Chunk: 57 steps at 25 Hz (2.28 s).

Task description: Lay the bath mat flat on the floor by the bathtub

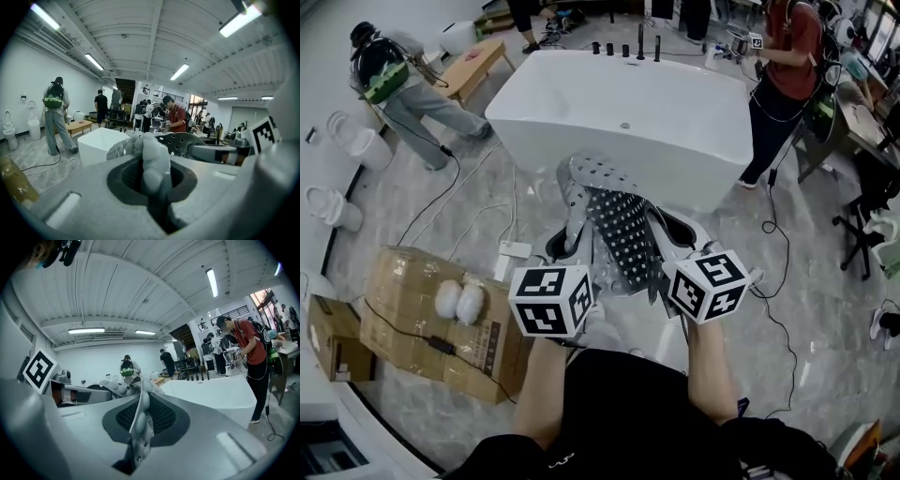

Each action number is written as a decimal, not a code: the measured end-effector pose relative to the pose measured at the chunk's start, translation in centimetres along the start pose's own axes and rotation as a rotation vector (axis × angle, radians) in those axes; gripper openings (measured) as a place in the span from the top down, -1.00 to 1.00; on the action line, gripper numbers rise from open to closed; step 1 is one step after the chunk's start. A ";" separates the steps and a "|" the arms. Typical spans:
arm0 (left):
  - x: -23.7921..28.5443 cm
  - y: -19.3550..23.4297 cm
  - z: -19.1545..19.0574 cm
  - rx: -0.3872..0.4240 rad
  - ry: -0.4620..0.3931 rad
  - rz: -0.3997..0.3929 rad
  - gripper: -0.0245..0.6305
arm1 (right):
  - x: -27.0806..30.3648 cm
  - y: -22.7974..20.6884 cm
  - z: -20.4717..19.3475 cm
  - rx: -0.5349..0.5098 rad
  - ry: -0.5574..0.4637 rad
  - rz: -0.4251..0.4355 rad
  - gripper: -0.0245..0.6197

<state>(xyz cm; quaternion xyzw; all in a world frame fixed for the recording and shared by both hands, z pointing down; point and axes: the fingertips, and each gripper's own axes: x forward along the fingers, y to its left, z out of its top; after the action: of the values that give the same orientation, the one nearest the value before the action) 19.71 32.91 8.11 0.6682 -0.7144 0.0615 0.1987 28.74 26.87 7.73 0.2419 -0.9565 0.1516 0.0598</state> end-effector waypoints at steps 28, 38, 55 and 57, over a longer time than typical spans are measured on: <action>8.0 17.4 6.0 -0.066 0.002 -0.102 0.83 | 16.9 2.4 4.9 -0.033 -0.037 -0.119 0.86; 8.1 19.4 5.2 -0.173 0.003 -0.110 0.82 | 20.3 3.8 5.8 -0.126 0.050 -0.082 0.86; 8.6 22.7 3.5 -0.217 0.025 -0.071 0.82 | 23.8 4.9 3.4 -0.122 0.101 -0.046 0.86; 9.2 22.9 3.3 -0.220 0.035 -0.066 0.82 | 24.4 4.6 3.3 -0.123 0.105 -0.042 0.86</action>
<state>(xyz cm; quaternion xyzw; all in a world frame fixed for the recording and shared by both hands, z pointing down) -3.66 25.50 12.52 0.6642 -0.6910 -0.0124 0.2851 5.03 18.79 8.03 0.2496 -0.9543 0.1036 0.1280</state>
